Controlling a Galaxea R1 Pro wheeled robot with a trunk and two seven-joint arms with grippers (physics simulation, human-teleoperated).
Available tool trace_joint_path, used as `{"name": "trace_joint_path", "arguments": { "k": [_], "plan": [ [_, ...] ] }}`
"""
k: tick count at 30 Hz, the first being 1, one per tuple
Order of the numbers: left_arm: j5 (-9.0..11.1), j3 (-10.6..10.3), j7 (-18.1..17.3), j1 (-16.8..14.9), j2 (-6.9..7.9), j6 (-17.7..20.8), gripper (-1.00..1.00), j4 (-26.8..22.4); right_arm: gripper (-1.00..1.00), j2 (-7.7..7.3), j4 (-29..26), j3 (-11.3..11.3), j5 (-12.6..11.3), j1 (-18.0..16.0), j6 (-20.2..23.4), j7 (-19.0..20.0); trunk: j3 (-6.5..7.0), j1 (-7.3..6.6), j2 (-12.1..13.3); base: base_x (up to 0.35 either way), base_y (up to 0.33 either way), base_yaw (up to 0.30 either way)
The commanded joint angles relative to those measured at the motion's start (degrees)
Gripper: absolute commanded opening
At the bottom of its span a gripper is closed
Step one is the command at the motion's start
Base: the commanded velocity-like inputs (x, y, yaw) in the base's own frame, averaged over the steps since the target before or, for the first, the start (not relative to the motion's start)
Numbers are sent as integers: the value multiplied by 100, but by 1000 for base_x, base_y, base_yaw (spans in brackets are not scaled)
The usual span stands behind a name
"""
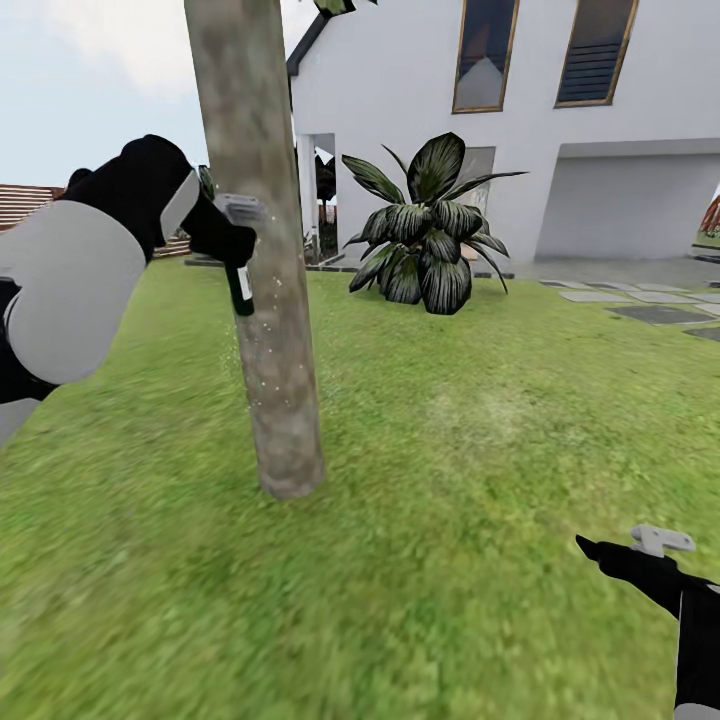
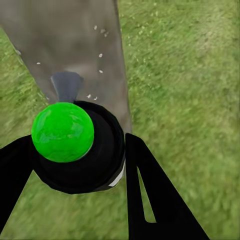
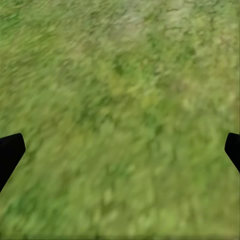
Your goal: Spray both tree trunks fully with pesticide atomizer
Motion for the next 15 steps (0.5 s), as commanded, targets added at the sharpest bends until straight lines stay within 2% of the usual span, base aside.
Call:
{"name": "trace_joint_path", "arguments": {
  "k": [1,8,13,15],
  "plan": [
    [1,0,0,-8,-1,0,-100,41,100,0,0,0,0,1,0,0,0,0,0,0,0,0],
    [1,-16,0,-12,-10,-21,-100,909,100,0,0,0,0,-3,0,0,0,0,0,0,0,0],
    [1,-10,0,54,1,-51,-100,996,100,0,0,0,0,2,-1,0,0,0,0,0,0,0],
    [-2,-9,7,281,7,-63,-100,999,100,0,0,0,0,-1,0,0,0,0,0,0,0,0]
  ]
}}
